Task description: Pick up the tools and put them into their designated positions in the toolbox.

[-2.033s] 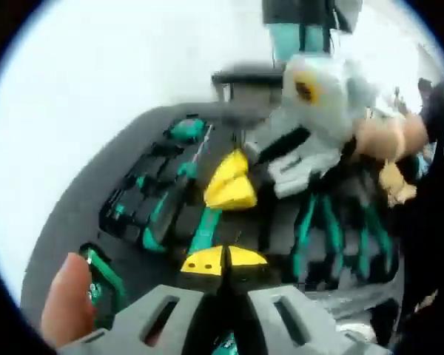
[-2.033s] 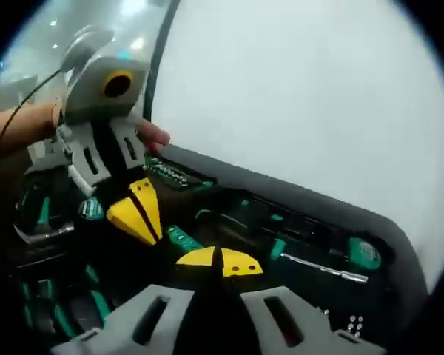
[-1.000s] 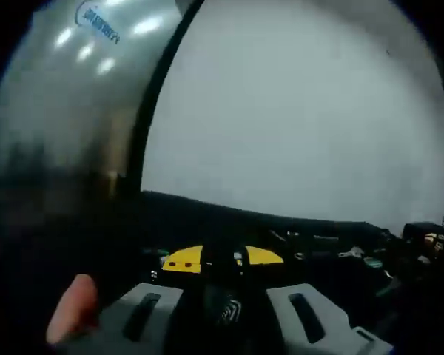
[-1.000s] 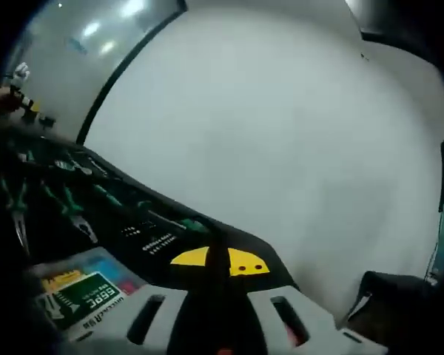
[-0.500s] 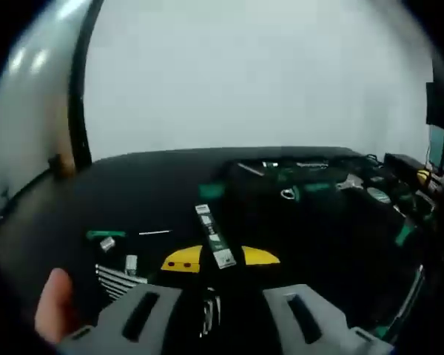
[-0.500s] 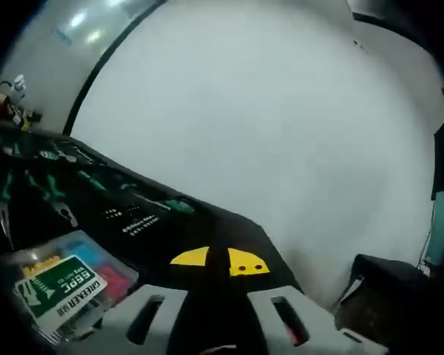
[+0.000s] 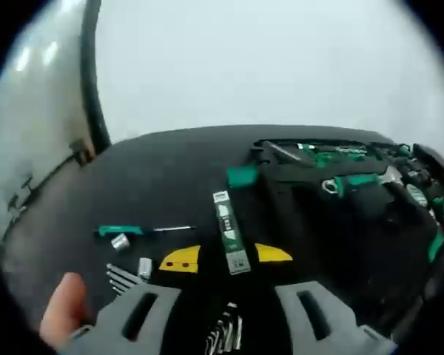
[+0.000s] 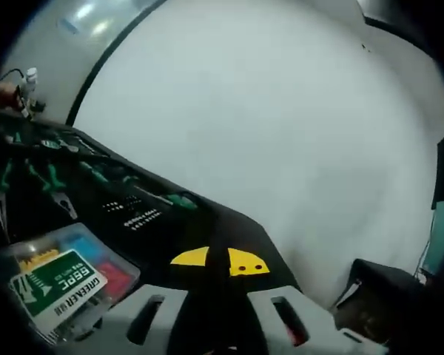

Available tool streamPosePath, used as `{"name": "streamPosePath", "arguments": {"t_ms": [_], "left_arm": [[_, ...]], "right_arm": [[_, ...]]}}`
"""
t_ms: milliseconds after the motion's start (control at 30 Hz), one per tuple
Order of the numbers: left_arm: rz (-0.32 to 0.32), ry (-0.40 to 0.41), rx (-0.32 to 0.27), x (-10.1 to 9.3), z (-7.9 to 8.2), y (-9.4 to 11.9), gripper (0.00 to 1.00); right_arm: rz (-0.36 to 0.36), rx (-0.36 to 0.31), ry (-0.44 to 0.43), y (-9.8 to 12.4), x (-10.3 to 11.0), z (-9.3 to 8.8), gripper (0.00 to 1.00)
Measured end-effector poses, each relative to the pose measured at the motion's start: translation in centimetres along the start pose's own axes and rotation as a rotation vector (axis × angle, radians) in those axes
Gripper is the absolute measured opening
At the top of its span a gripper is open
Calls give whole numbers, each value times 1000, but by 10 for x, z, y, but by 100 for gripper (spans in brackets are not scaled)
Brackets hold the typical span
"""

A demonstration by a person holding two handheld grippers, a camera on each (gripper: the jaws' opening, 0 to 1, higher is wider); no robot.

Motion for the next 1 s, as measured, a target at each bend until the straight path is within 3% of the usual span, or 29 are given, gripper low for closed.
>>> {"name": "streamPosePath", "arguments": {"t_ms": [100, 167, 333, 367, 400, 467, 500, 533, 567, 633, 700, 767, 833, 933, 967, 1000], "left_arm": [[-1, -16, -27, -2, 3, -8, 19], [-5, 81, -16, -1, 4, -14, 19], [18, 145, -21, -1, 6, -20, 13], [78, 100, -66, 4, 11, -16, 0], [115, 74, -126, 10, 18, -13, 0], [-25, 208, -191, -2, 24, -2, 0], [-40, 195, -187, -3, 23, -2, 0], [8, 99, -103, -2, 16, -1, 0], [38, 70, -59, -1, 13, -4, 1], [3, 90, -39, -5, 10, -17, 13], [-41, 160, -39, -8, 13, -23, 25], [-8, 143, -21, -6, 17, -28, 28], [4, 139, -12, -7, 20, -33, 27], [24, 225, 75, -10, 20, -36, 17], [25, 183, 60, -10, 22, -37, 15], [72, 155, 64, -9, 22, -36, 11]], "right_arm": [[4, 0, -5, 1, 1, 0, 6], [8, 1, -10, 2, 2, 0, 6], [7, 1, -14, 4, 2, 1, 6], [5, 0, -14, 5, 2, 1, 6], [4, 1, -16, 5, 2, 1, 6], [6, 4, -27, 6, 2, 0, 6], [9, 5, -31, 6, 2, 0, 6], [10, 6, -34, 6, 2, 0, 6], [11, 6, -38, 6, 3, 0, 6], [13, 7, -41, 6, 3, 0, 6], [13, 8, -42, 7, 3, 0, 6], [11, 11, -43, 8, 3, 0, 6], [13, 15, -48, 9, 3, -1, 6], [15, 21, -53, 5, 1, -3, 6], [16, 22, -53, 5, 1, -3, 6], [16, 21, -53, 5, 1, -3, 6]]}}
Point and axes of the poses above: the point that each gripper's makers call its tool centre point, and the gripper's own axes: y roughly backward along the fingers, x roughly to its left, z roughly out of its top, the point moved 8 cm from there along y, roughly backward along the fingers, and after that the axes turned 3 degrees about y, right-handed, at the moved point
